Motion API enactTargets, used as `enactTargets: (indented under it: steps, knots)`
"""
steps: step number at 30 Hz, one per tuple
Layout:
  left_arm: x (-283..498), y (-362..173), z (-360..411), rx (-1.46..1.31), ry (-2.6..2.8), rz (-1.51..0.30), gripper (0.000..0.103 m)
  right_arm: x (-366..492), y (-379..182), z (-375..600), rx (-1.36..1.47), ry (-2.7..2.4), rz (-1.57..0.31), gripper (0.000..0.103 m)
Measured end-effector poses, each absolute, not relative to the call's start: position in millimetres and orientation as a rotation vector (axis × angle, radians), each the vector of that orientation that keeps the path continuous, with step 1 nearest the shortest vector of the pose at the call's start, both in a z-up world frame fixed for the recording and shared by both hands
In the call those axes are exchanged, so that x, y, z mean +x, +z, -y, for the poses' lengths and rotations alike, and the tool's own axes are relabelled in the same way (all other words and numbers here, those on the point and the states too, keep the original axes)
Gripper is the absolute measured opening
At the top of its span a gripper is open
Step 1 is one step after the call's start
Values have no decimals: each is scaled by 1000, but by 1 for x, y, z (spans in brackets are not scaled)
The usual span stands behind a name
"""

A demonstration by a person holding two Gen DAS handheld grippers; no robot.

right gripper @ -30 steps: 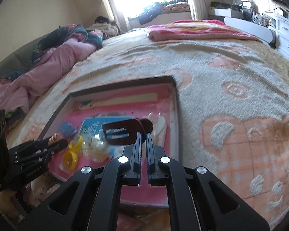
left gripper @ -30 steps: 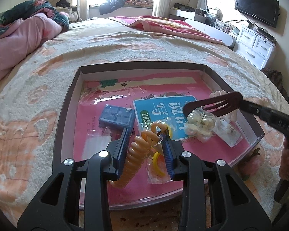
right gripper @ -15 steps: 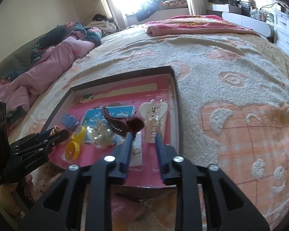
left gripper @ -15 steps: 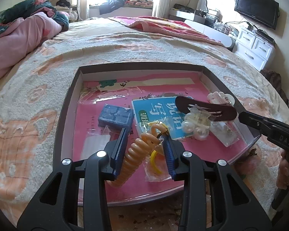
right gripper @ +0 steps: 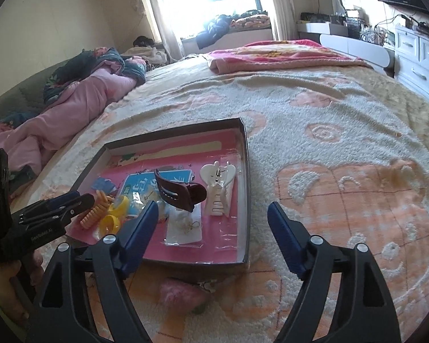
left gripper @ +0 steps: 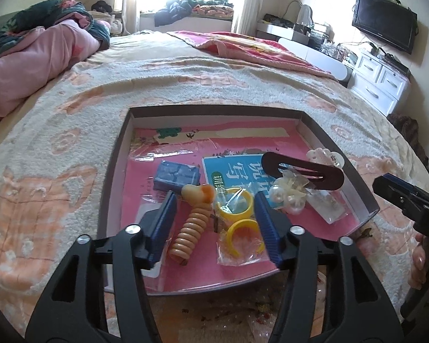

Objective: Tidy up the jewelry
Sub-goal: 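Carry the dark clip and coiled hair tie into the tray and release both, then withdraw both open tools from the tray toward the last items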

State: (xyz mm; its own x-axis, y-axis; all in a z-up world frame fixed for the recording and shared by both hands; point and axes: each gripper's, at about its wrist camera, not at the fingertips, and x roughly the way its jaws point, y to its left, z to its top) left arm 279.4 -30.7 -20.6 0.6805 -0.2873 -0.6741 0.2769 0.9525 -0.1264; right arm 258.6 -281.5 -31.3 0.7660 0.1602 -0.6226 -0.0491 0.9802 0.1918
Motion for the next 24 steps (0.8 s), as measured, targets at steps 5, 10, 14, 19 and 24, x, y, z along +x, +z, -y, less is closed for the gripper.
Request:
enactTargets:
  steps: [5,10,14,19,24]
  knots:
    - [273,-13,25,-32,-302,-739,66,247,-23,283,149,106,-653,86]
    - [263,-4,21,-42,-295,-719,83,238,-17,285,138,97,-630,90]
    - [252,4,21,-44,-290,-688,91,229,-13,285,139,97,-617,92]
    - [238,12,20,-37,-283,-657,92,218,-8,284,125,95,-594,92]
    - [225,17,18,-25,-278,-641,92,205,-5,283,103,101,-574,92]
